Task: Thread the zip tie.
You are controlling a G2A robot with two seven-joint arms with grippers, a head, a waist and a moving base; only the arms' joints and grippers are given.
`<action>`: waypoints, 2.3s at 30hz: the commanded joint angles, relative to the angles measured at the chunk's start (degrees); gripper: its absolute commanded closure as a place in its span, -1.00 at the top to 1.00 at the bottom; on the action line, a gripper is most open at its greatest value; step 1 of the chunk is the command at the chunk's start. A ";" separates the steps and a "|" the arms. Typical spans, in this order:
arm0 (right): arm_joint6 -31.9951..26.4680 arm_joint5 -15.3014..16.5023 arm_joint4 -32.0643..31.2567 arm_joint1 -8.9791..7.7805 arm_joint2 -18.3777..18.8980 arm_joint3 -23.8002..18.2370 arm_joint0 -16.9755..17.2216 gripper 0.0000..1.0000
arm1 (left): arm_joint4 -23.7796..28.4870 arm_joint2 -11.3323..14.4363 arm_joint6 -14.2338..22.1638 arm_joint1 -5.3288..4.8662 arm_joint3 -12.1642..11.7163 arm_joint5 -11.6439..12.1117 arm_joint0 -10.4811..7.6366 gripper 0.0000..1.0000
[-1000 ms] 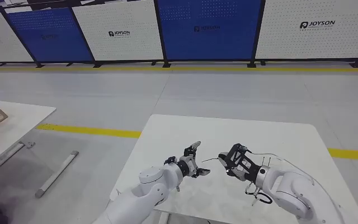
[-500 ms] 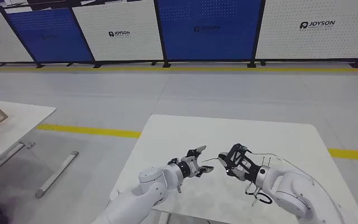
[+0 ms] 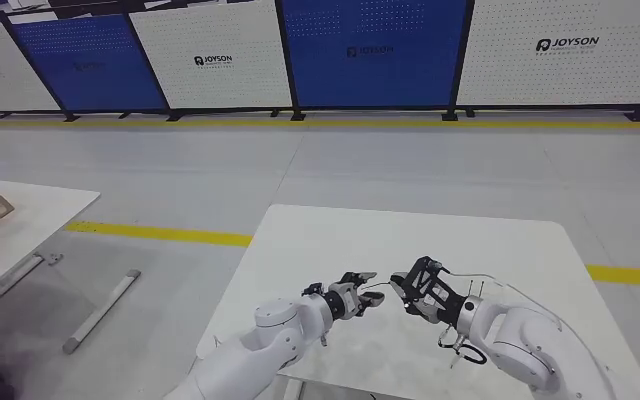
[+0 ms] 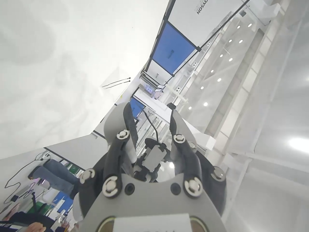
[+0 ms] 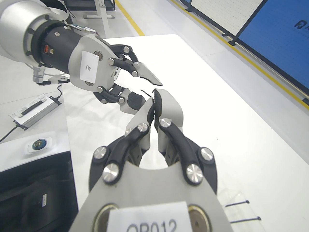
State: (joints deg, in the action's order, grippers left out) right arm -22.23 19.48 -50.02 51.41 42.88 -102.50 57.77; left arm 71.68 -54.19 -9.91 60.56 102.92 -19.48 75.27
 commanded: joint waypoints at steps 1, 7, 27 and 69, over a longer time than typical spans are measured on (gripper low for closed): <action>0.00 0.00 0.00 0.00 0.00 0.00 0.00 -1.00 | 0.21 0.11 0.26 0.02 -0.10 0.00 -0.10 -0.60; 0.00 0.00 0.00 0.00 0.00 0.00 0.00 -1.00 | -0.09 0.28 0.87 -0.02 -0.24 0.00 -0.22 -1.00; 0.71 -0.16 -2.09 0.42 1.70 -0.52 1.86 -1.00 | -2.96 -0.63 1.21 0.42 0.92 0.62 1.16 0.42; 0.68 0.00 -2.64 0.94 3.28 -1.58 3.58 -0.86 | -7.90 -2.01 4.63 1.71 1.00 0.64 3.11 -1.00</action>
State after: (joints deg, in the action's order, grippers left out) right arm -21.53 19.48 -52.73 52.35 46.06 -103.96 61.27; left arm 63.86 -56.19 -5.18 62.22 103.95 -18.98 78.39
